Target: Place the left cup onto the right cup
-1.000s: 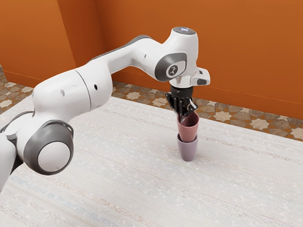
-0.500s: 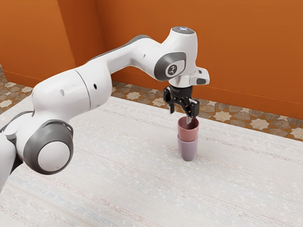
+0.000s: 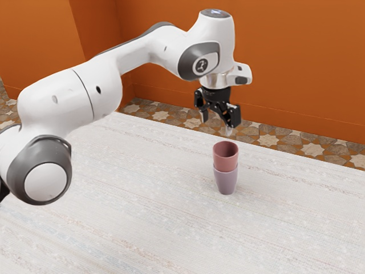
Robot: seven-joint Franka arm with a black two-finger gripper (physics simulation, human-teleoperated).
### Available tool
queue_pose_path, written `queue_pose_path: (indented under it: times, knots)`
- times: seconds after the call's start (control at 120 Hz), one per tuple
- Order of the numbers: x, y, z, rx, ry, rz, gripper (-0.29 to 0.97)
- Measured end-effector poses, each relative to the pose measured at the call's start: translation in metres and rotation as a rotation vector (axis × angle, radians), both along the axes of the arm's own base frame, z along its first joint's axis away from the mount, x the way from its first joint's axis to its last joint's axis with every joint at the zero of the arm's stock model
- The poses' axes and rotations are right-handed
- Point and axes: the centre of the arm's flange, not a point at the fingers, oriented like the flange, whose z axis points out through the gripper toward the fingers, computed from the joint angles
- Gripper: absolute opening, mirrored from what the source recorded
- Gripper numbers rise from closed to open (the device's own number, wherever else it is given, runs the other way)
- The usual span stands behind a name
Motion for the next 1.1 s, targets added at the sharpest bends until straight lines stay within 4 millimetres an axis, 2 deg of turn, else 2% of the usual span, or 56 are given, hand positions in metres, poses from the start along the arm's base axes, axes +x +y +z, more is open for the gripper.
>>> queue_pose_path:
  times: [0.175, 0.442, 0.842, 1.1]
  knots:
    - [-0.024, 0.003, 0.020, 0.014, 0.015, -0.005, 0.68]
    - [-0.055, 0.022, 0.036, 0.037, 0.042, 0.009, 0.68]
    - [-0.089, 0.082, 0.062, 0.049, 0.057, 0.092, 0.68]
    - [-0.103, 0.124, 0.067, 0.053, 0.071, 0.158, 0.68]
